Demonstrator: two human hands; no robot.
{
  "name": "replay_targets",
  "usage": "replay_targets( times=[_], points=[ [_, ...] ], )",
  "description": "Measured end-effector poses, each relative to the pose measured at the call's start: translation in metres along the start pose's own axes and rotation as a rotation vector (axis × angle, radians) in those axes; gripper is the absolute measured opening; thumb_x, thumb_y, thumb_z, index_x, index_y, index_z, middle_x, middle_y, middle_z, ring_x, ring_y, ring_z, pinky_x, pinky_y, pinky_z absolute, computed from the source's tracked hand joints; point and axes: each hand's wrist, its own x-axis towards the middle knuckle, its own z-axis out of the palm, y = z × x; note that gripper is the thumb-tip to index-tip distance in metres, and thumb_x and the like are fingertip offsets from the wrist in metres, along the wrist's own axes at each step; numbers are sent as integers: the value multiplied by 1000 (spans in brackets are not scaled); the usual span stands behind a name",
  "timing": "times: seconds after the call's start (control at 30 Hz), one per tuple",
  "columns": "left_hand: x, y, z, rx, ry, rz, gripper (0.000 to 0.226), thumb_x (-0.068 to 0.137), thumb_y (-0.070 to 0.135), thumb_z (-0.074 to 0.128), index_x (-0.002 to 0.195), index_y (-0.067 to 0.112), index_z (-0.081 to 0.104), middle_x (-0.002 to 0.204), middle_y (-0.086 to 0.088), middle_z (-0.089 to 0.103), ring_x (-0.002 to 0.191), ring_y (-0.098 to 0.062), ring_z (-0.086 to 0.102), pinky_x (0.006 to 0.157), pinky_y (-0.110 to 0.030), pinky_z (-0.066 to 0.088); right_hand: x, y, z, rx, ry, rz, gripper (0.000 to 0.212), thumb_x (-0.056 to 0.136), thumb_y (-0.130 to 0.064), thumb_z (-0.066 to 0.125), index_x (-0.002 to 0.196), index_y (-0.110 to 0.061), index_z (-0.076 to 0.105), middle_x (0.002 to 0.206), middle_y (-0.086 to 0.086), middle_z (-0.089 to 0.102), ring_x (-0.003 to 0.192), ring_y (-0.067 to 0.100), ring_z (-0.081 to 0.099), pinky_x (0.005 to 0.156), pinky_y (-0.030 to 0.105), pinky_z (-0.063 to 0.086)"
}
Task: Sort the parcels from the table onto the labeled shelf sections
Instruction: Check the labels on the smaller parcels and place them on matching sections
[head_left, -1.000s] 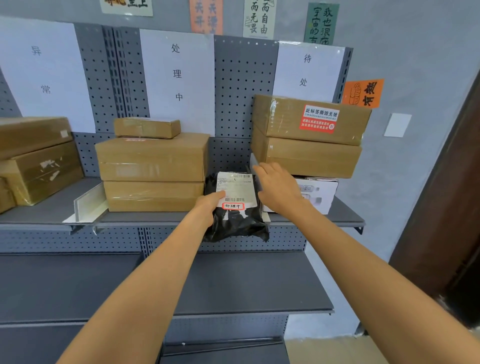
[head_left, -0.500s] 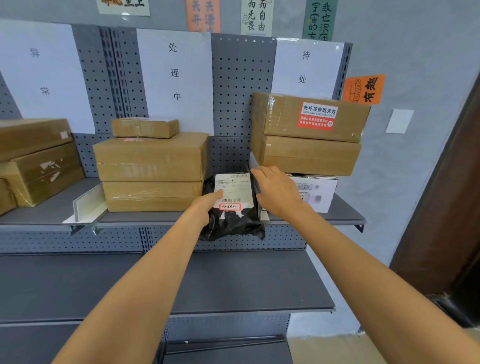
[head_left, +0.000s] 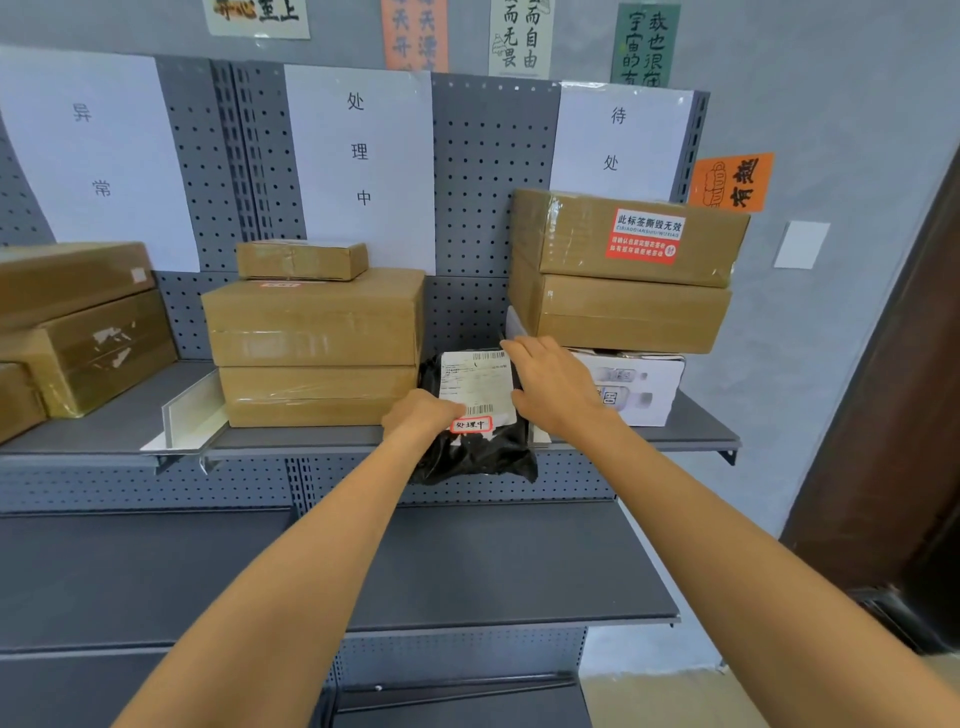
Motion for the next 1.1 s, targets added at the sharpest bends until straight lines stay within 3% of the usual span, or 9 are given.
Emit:
replay_targets(
  times=[0.13,0.37,0.5,0.57,0.63,0.73,0.83,0.97,1.1],
  points=[
    [-1,-2,-1,35,12,7,38,86,47,64,101,13,57,106,-5,63,104,-27,61,87,-35,52,1,-1,1,-7,2,7,65,90,-10,55,149,-10,29,149,6,39,133,24,36,106,31,33],
    [6,-18,-16,-232,-68,-19,53,85,51,66,108,3,60,108,-5,63,104,-28,61,90,-39,53,2,-3,3,-9,-9,33,65,90,-11,56,149,-10,30,147,6,41,131,25,37,104,32,34],
    [1,-40,-30,-240,-74,-92,54,82,59,64,94,6,59,86,-7,63,64,-20,53,61,-30,47,4,-8,2,-27,-26,41,64,90,-13,57,148,-10,30,145,7,43,130,26,39,103,33,35],
    [-9,-43,-37,-213,-128,-124,60,84,63,58,98,5,56,78,-6,57,62,-17,52,59,-30,48,5,-15,2,-26,-30,43,64,90,-14,58,148,-10,30,145,7,43,131,26,38,104,33,35],
    [-23,-38,-44,-208,-233,-155,69,83,68,55,106,2,55,86,-8,58,67,-18,58,55,-30,52,7,-22,2,-27,-29,37,64,91,-15,58,148,-10,30,146,7,42,131,26,38,105,34,34],
    [-39,-33,-45,-271,-428,-221,80,75,71,60,123,8,52,117,-12,59,78,-26,72,54,-34,58,7,-28,0,-30,-7,30,63,90,-15,58,147,-10,31,145,8,43,130,27,39,105,35,34],
    [-46,-32,-37,-416,-546,-264,62,78,51,72,124,13,56,128,-11,58,96,-28,69,66,-36,62,5,-31,-3,-28,6,36,61,90,-15,58,146,-10,33,143,7,45,129,26,40,103,34,36],
    [-48,-26,-25,-644,-445,-269,42,80,10,77,119,8,62,126,-13,60,109,-25,62,69,-35,58,1,-30,-6,-24,10,47,62,90,-15,59,146,-11,33,144,6,44,131,25,39,104,34,35],
    [-43,-15,-20,-776,-391,-265,40,84,0,71,122,5,59,125,-16,59,110,-27,61,71,-37,55,-1,-22,-8,-42,8,61,61,90,-15,57,146,-11,33,143,6,45,129,25,39,103,33,34]
  ],
)
